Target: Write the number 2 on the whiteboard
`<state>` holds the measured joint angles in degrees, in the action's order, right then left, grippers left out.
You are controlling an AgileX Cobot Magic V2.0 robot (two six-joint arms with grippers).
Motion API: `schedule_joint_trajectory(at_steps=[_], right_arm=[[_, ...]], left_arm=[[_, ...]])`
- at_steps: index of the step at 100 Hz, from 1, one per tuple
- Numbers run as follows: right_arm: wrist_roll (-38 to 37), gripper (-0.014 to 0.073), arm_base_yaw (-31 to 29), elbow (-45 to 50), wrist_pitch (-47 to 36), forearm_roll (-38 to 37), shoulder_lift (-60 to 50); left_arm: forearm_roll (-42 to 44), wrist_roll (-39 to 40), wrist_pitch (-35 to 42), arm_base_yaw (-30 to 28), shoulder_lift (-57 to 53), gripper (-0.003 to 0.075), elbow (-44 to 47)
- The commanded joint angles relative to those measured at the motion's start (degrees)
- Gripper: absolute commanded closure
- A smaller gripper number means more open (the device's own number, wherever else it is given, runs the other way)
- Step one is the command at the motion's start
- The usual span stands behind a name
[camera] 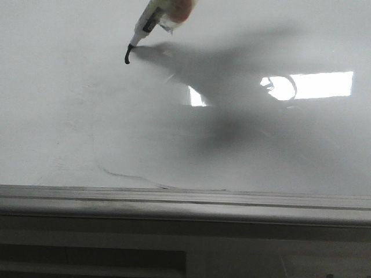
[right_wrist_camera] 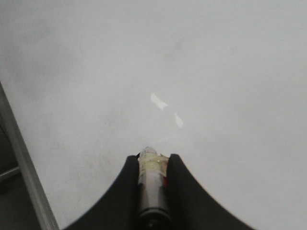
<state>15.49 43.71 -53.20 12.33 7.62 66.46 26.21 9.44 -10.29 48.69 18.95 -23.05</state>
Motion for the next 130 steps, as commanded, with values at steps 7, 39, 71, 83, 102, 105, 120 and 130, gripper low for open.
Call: schedule_joint_trajectory(at_steps=[7,39,71,83,102,105,120,130], right_arm=[[0.5,0.0662,-3.5,-1.8,-1.2,-1.5,-3.5],[0.3,0.0643,-3.8,2.4,8.2,1.9,-7.2],[0.3,0.0643,4.4,4.9,-2.0,3.6,1.4],[-1.0,0.0643,4.5,5.1,-1.0,3.6,1.3],[-1.2,0.0643,1.7,7.1,2.7,2.9,-3.5],[-1.2,0.0643,1.1,7.6,3.5,2.9,-4.4],[-1.2,0.0643,-2.4,11.3,6.7,2.5,-9.9],[-1.2,0.0643,-4.7,12.8,7.0,2.4,-12.6]], left_arm=[[0.1,0.7,3.6,0.4,0.6,0.074,-2.0],[0.7,0.7,3.6,0.4,0.6,0.074,-2.0],[3.8,0.7,3.6,0.4,0.6,0.074,-2.0],[3.8,0.7,3.6,0.4,0.6,0.074,-2.0],[3.8,0.7,3.6,0.4,0.6,0.074,-2.0],[3.8,0.7,3.6,0.4,0.6,0.074,-2.0],[3.5,0.7,3.6,0.4,0.8,0.0739,-2.0],[3.1,0.7,3.6,0.4,1.5,0.0739,-2.0]])
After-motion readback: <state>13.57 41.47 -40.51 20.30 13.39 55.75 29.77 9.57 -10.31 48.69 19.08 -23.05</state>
